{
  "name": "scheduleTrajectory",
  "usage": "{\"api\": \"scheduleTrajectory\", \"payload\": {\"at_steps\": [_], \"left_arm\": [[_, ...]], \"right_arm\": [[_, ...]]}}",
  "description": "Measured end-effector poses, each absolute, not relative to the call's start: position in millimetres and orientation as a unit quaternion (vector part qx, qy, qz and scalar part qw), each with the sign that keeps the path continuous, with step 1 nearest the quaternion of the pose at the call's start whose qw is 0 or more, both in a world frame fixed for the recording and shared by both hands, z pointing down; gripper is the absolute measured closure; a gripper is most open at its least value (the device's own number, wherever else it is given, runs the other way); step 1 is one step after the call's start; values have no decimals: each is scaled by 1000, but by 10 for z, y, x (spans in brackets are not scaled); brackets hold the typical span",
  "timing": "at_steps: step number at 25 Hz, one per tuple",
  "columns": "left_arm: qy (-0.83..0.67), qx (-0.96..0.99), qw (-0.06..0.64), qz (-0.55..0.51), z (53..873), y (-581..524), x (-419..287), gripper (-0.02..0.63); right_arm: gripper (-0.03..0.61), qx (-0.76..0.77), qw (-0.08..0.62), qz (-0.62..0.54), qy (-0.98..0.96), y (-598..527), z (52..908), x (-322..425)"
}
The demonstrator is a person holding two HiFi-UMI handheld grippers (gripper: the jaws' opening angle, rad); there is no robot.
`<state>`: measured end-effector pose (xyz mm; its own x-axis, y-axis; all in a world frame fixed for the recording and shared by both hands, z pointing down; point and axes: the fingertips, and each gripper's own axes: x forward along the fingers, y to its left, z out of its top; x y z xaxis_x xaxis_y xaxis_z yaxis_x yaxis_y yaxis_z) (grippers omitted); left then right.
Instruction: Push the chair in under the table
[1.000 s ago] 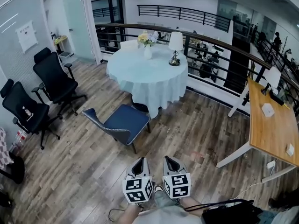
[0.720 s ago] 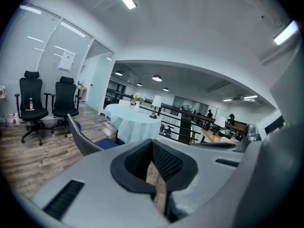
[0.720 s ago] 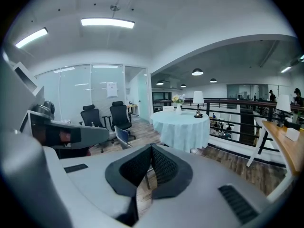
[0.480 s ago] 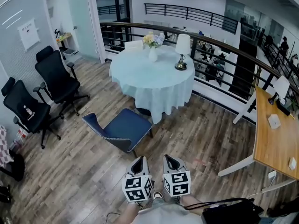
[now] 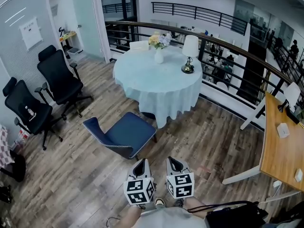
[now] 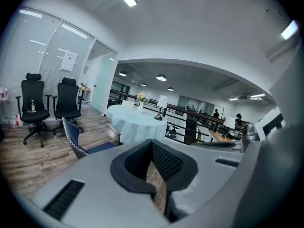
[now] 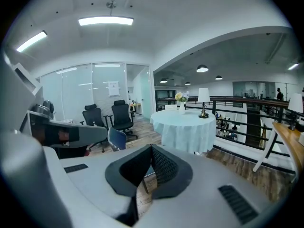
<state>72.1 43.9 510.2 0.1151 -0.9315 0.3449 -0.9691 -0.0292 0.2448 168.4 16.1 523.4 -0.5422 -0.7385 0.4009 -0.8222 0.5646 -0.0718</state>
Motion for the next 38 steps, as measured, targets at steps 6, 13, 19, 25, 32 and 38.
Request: {"api": "scheduleTrajectory", "payload": {"at_steps": [6, 13, 19, 25, 32, 38], "left_arm": [[-669, 708, 223, 48, 5214, 345, 606, 611], [-664, 710, 230, 49, 5275, 62, 400, 611], [-650, 729, 209, 57, 5186, -427, 83, 611], [-645, 736, 198, 57, 5089, -855, -259, 611], [-640, 738, 206, 57, 5113, -1091, -554, 611], [-639, 737, 211, 58, 5140, -1268, -868, 611]], "right_arm": [[561, 436, 179, 134, -872, 66, 5361, 1555], [561, 436, 188, 134, -870, -220, 5386, 1326], [561, 453, 173, 132, -865, -645, 5320, 988], [561, 461, 165, 126, -863, -1020, 5228, 670], [561, 463, 172, 132, -859, -1283, 5250, 375], [561, 462, 174, 133, -859, -1459, 5251, 40]]}}
